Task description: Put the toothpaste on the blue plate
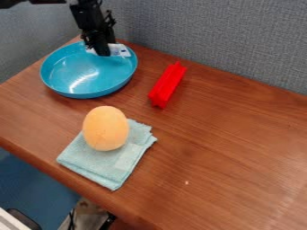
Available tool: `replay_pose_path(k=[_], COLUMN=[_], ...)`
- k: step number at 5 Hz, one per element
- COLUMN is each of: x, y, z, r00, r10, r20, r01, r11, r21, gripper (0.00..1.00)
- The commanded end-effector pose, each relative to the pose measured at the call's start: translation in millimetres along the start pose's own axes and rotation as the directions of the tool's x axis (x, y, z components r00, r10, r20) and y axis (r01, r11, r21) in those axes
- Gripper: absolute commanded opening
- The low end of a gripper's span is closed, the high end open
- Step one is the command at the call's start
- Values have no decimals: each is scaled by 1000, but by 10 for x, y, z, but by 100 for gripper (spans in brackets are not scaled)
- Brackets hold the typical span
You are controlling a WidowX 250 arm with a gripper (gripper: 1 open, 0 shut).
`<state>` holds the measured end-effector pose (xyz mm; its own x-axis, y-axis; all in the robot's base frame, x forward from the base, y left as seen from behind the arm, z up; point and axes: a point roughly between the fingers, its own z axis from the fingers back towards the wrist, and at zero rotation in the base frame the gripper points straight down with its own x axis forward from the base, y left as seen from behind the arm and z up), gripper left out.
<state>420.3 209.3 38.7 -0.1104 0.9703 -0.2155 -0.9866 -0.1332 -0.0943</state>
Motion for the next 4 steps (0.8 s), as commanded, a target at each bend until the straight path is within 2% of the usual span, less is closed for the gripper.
replay_pose_path(k=[1,4], x=[-16,-26], y=[-91,-70], z=[561,647], r00=[999,1000], r10=[-3,7], r20=[39,22], r01=[8,-4], r11=[993,994], r21=[-117,-110], gripper=[0,0])
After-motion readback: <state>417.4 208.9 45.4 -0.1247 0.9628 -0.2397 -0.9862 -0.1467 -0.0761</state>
